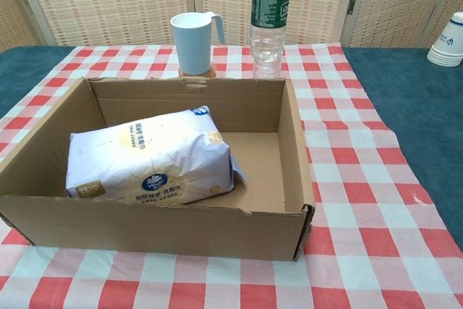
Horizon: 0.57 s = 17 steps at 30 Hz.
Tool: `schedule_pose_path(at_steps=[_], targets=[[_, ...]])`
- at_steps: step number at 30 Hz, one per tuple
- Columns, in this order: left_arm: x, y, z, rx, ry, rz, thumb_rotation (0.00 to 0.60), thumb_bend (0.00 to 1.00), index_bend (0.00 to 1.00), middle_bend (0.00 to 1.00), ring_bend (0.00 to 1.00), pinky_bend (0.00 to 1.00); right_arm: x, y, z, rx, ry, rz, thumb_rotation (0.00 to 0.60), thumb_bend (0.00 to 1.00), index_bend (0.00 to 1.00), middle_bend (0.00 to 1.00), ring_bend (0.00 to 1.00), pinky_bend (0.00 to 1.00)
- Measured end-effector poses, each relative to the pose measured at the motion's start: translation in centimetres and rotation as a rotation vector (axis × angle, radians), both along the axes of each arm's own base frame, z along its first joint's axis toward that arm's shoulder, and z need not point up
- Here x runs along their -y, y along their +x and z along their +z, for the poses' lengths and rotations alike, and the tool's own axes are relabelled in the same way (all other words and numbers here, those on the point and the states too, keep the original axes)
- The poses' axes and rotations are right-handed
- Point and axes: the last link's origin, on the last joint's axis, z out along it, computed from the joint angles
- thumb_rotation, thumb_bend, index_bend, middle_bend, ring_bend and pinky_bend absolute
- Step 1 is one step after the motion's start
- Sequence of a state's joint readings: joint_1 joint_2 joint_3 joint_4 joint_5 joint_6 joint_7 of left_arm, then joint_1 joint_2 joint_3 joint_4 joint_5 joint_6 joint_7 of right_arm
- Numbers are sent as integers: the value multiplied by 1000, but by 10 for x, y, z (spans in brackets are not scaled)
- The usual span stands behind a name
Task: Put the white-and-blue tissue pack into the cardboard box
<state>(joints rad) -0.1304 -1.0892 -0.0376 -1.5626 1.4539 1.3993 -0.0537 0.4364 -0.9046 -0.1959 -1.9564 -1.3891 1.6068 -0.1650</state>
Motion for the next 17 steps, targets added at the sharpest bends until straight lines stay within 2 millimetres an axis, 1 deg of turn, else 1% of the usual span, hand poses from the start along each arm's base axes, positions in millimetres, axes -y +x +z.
schedule_pose_path(at_steps=[1,3,4,7,13,17], targets=[[0,0,0,-2,0,1,600,242,0,0,0,104,-6,-12,3,1,-12,-10,600,0,0,0,0,0],[0,-1,0,-4,3,3,600,243,0,0,0,104,-12,-26,4,1,-20,-20,600,0,0,0,0,0],[0,-1,0,-5,4,4,600,243,0,0,0,104,-15,-35,3,-5,-23,-25,600,0,0,0,0,0],[-1,-2,0,-7,6,8,600,243,0,0,0,104,-22,-51,-4,-25,-24,-34,600,0,0,0,0,0],[-1,-1,-3,-10,-5,4,600,242,0,0,0,104,-30,-72,-23,-27,-31,-51,600,0,0,0,0,0],[-2,1,-7,-12,-13,-4,600,241,0,0,0,104,-33,-82,-30,-13,-23,-69,600,0,0,0,0,0]])
